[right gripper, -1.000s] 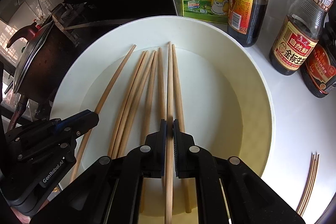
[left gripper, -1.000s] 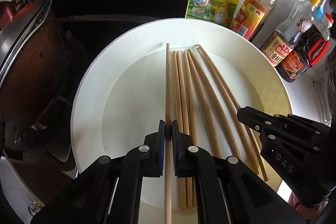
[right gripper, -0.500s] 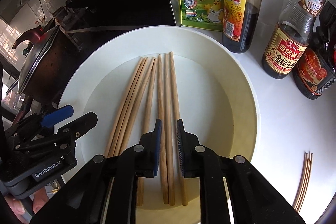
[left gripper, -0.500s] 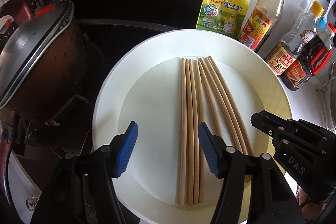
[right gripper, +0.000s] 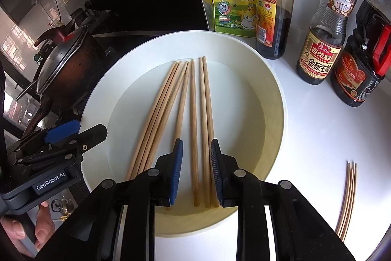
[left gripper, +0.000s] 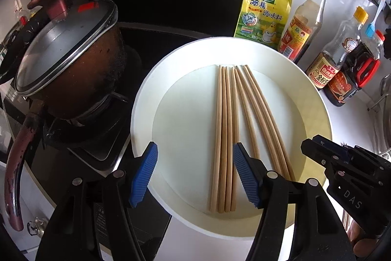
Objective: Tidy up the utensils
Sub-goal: 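Move both open tools back over the remaining chopstick pile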
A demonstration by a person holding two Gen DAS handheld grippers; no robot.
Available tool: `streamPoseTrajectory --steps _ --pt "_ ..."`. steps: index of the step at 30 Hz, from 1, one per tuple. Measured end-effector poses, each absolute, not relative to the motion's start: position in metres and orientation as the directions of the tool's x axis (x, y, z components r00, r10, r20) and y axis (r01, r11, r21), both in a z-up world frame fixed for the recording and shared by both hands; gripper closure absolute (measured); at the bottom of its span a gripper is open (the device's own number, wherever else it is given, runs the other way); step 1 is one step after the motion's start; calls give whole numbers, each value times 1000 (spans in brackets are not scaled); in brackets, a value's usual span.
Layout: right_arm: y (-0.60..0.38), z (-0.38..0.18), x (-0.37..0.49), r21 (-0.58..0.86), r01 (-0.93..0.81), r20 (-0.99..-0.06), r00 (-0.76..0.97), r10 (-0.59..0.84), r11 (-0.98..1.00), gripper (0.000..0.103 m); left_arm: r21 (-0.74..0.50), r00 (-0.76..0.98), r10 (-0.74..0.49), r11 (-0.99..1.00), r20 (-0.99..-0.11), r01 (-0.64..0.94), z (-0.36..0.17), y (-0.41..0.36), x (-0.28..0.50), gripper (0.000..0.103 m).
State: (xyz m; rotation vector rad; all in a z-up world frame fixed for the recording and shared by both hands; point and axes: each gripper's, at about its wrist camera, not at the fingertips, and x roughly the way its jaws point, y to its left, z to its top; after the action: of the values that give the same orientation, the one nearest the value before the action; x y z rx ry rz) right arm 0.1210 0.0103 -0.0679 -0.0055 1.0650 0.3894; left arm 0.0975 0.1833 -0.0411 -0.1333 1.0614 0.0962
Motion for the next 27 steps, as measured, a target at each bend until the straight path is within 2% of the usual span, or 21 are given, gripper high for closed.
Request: streamPoseTrajectory --steps 16,27 --pt "-33 -41 57 189 -299 -822 474 317 935 65 -61 538 10 992 -843 -114 -12 148 48 32" --pt "-91 -37 17 182 -220 -799 535 275 958 59 -50 552 -30 998 -833 -22 -6 92 25 20"
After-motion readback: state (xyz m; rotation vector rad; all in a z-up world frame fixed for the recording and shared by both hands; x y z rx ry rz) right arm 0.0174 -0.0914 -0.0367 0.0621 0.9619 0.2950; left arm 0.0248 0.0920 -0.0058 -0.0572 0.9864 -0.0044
